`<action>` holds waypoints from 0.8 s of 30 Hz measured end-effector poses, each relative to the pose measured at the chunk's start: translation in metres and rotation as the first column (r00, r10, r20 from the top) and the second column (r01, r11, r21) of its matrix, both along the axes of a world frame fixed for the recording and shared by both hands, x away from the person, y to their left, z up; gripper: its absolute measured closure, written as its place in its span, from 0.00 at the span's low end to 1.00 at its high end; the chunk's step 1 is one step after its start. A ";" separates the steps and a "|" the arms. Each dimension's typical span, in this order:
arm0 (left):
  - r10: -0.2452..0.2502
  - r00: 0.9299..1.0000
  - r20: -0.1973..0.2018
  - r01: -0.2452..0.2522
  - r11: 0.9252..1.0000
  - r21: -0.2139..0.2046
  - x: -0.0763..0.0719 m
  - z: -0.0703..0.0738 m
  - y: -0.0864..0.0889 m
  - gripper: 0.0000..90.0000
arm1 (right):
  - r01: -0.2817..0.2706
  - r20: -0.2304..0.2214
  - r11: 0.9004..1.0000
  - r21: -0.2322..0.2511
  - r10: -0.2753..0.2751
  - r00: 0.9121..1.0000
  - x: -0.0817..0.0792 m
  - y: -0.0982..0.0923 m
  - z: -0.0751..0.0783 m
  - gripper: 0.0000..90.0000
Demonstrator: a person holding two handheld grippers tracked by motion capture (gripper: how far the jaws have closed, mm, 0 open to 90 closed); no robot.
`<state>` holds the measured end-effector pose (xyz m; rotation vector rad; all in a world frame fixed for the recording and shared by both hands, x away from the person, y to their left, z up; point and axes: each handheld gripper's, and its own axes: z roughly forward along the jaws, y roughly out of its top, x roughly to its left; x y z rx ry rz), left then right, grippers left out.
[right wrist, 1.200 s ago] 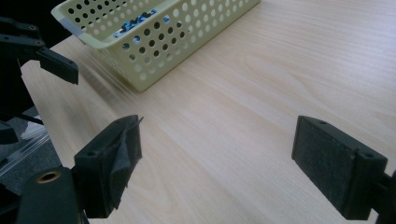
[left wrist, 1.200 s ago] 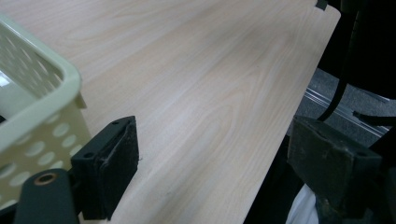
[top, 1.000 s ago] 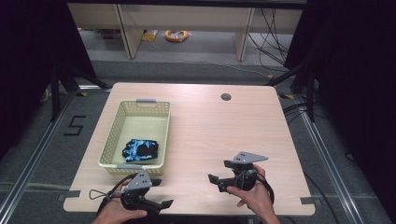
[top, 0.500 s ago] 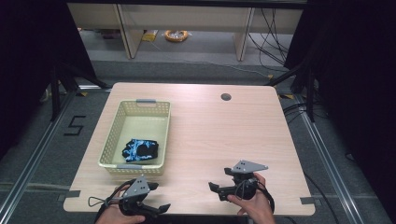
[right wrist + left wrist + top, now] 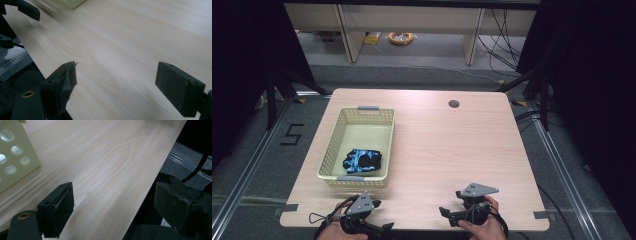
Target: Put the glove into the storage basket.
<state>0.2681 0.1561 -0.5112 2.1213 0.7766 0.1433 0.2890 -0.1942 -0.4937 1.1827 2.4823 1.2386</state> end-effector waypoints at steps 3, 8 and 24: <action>-0.029 1.000 -0.003 0.029 0.999 0.029 0.000 -0.002 -0.001 0.18 | 0.016 0.004 1.000 -0.013 -0.016 1.000 -0.004 -0.002 -0.002 0.20; -0.030 1.000 0.008 0.030 0.999 0.020 0.000 -0.004 -0.004 0.18 | 0.019 -0.005 1.000 -0.019 -0.020 1.000 -0.008 -0.002 -0.005 0.20; -0.037 0.999 0.015 0.036 0.998 0.044 0.002 -0.003 -0.004 0.18 | 0.009 0.005 0.999 -0.043 -0.008 1.000 -0.006 -0.004 -0.007 0.20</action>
